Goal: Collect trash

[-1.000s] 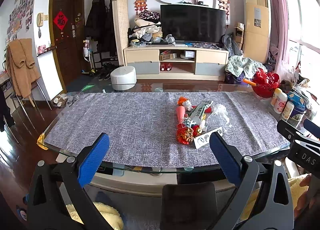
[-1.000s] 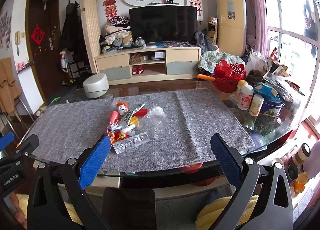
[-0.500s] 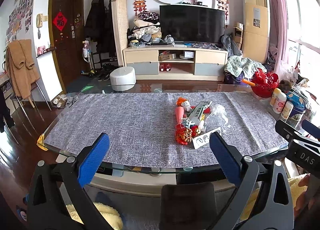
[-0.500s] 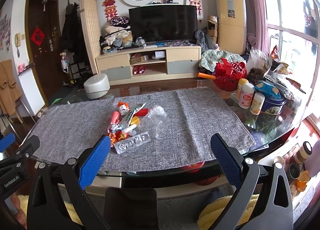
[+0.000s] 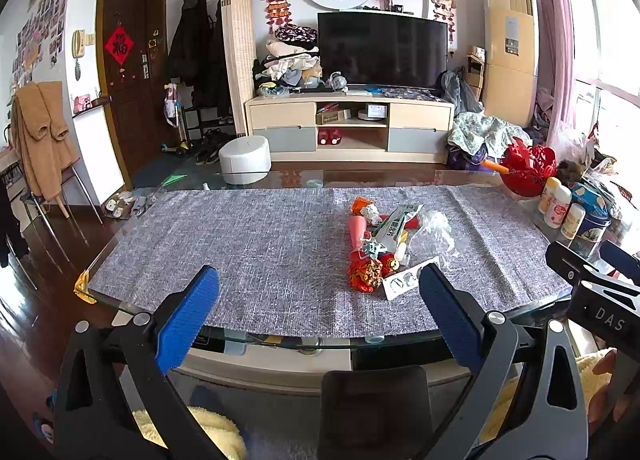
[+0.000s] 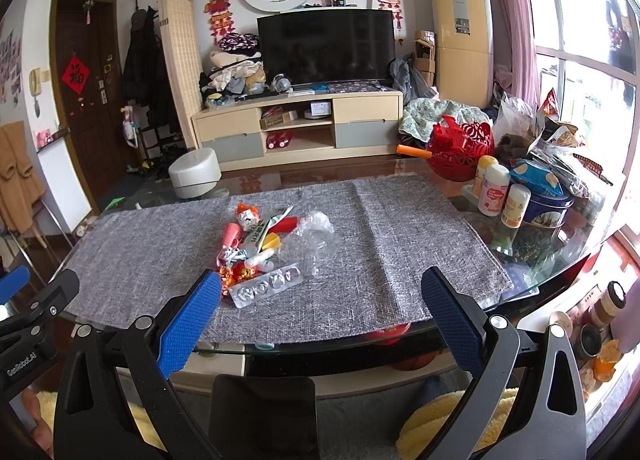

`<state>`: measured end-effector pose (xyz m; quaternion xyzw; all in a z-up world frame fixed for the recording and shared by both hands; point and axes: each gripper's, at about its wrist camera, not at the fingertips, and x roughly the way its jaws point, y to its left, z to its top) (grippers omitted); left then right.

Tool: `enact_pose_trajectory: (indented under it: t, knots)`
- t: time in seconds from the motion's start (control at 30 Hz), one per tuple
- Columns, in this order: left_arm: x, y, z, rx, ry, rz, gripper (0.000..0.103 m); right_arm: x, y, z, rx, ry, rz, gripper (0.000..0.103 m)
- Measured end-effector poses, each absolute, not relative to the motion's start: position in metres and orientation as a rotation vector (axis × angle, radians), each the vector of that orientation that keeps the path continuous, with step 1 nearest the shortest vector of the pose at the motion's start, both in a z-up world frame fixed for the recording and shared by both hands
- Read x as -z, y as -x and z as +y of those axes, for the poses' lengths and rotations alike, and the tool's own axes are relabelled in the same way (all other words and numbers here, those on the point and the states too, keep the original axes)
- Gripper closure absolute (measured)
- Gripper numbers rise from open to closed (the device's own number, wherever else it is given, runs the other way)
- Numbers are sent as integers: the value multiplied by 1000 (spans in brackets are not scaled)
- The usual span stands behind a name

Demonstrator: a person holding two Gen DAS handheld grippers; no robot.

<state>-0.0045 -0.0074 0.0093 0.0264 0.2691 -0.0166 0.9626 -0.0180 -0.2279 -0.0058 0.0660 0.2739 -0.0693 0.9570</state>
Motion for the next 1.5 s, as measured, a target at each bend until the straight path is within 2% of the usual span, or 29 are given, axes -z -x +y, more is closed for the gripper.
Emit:
enact_pose_trajectory:
  t: [0.8,1.03,1.5]
  knots:
    - [-8,-2,-6,25,-54,554,8,9,14,-228,155,-126,545,3]
    - [11,-19,1,-3,-78,593,8,24,-5,-230,168,-103,575,3]
    - [69,-79,12,-53,-140,774,8,82,-62,-222,70,-117,751,3]
